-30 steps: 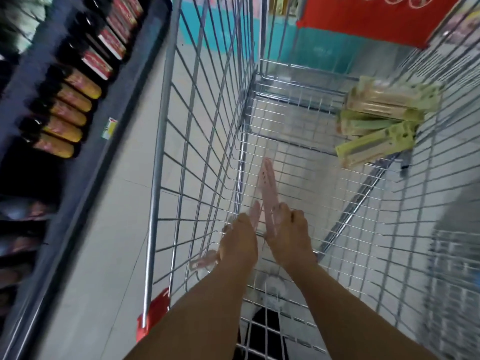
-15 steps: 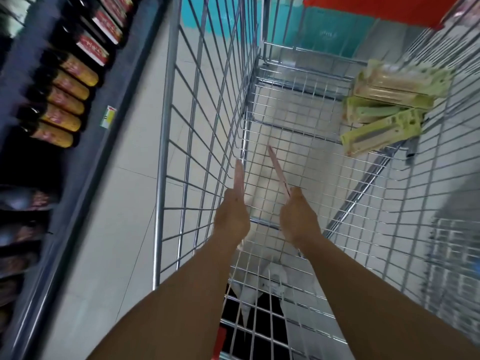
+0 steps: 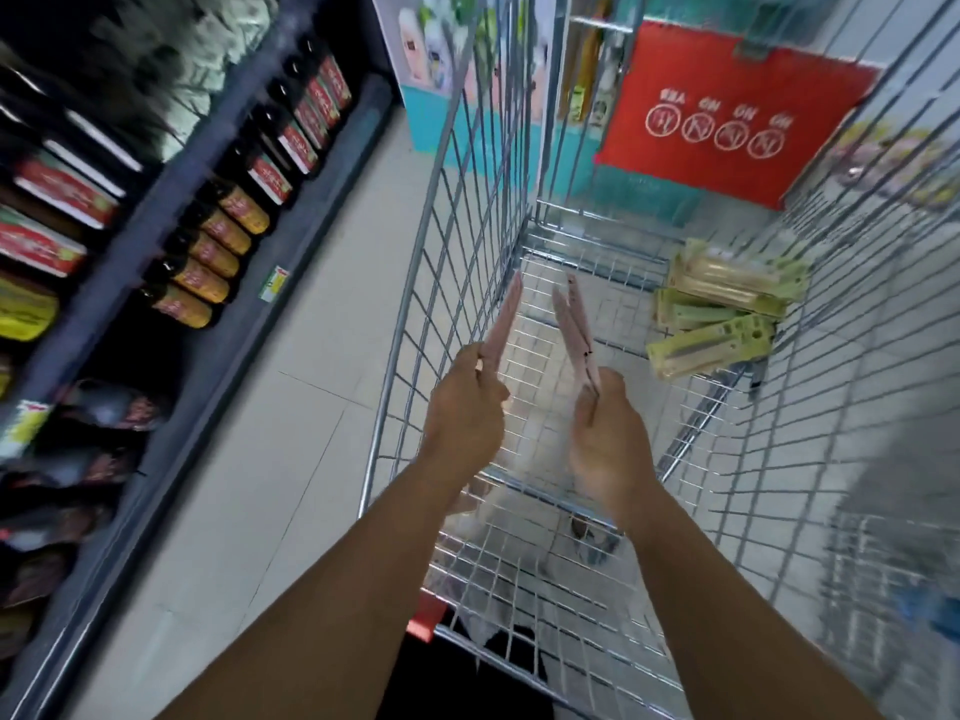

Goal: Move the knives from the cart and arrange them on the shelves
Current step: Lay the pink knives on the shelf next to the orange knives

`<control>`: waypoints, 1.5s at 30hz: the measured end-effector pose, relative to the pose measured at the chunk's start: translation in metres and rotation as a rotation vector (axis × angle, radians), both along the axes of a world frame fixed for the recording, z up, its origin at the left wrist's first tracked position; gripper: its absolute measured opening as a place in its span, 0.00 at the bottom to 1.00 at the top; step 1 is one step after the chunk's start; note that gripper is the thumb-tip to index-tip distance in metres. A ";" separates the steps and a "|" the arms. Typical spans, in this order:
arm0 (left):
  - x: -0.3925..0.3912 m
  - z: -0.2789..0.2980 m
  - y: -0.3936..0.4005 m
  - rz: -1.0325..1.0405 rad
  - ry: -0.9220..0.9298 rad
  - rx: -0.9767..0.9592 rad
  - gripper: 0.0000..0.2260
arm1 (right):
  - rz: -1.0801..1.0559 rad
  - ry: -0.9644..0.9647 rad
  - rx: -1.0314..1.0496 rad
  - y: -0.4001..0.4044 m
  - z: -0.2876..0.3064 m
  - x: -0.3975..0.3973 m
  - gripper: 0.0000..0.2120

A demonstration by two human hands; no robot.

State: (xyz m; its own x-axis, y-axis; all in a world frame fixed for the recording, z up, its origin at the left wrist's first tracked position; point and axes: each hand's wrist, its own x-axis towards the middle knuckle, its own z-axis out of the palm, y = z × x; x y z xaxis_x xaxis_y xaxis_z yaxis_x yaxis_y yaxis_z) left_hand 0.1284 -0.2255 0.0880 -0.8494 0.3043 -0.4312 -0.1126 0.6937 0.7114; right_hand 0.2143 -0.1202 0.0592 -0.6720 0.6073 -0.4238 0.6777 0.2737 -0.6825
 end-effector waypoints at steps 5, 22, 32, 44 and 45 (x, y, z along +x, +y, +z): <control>-0.011 0.076 -0.011 0.016 0.188 0.040 0.09 | 0.022 0.172 0.078 -0.006 0.073 -0.026 0.05; -0.029 0.176 -0.113 0.010 0.285 0.150 0.09 | 0.080 0.380 0.119 -0.133 0.199 -0.093 0.11; 0.024 0.107 -0.062 0.124 -0.094 0.211 0.14 | 0.199 0.213 -0.011 -0.087 0.107 -0.020 0.09; 0.016 0.067 -0.078 0.358 0.057 -0.065 0.15 | 0.357 0.046 -0.421 -0.075 0.048 -0.012 0.16; 0.015 0.067 -0.082 0.366 0.073 -0.068 0.15 | 0.449 -0.052 -0.372 -0.082 0.032 -0.014 0.16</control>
